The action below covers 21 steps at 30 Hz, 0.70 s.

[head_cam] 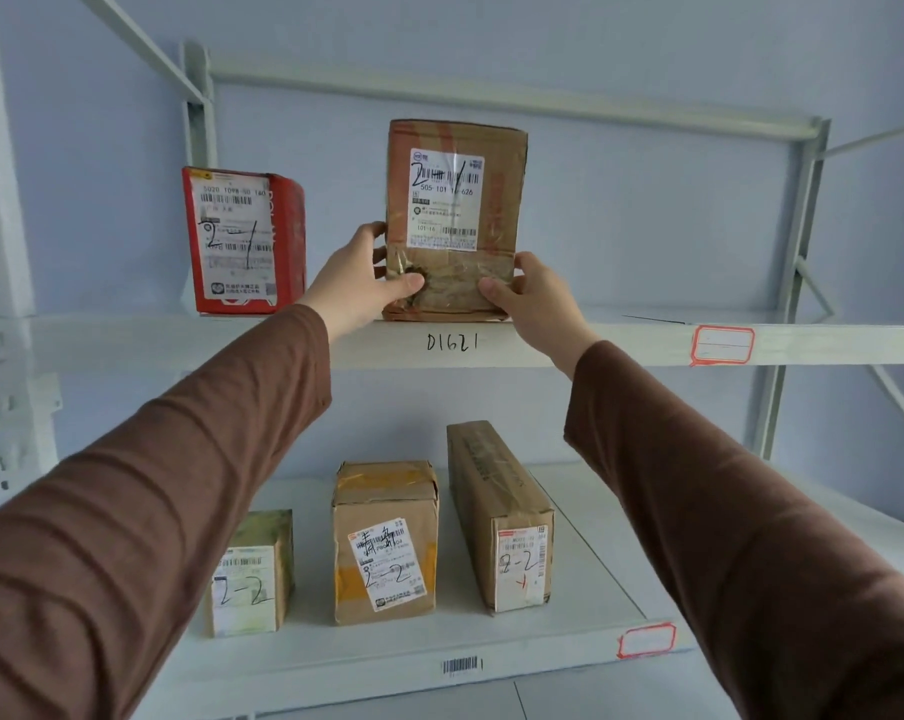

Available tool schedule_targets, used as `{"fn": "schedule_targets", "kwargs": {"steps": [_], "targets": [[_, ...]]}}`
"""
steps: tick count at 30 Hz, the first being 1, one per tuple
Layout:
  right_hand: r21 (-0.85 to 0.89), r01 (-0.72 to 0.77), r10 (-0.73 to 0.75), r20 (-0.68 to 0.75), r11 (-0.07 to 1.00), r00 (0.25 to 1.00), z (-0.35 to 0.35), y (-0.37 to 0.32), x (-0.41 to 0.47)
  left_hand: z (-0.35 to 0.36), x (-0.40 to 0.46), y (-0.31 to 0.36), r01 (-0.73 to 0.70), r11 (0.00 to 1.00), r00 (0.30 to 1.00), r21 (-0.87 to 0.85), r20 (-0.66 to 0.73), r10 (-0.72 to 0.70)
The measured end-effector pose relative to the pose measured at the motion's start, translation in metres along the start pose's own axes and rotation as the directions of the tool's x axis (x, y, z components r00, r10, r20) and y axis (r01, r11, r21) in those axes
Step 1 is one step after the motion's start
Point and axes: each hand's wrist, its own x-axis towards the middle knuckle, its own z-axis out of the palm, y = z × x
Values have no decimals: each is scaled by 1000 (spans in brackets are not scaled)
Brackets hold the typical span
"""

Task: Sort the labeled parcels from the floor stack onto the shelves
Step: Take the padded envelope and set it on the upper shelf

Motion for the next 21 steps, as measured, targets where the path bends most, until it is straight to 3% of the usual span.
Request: {"fn": "schedule_targets", "kwargs": {"steps": [11,21], "targets": [[-283,0,18,62,959,998,12,13,38,11,33,-19,59,994,998,88,18,-60],[-326,-10,28,49,945,998,18,18,39,13,34,-25,61,988,998,145,10,-63]]}}
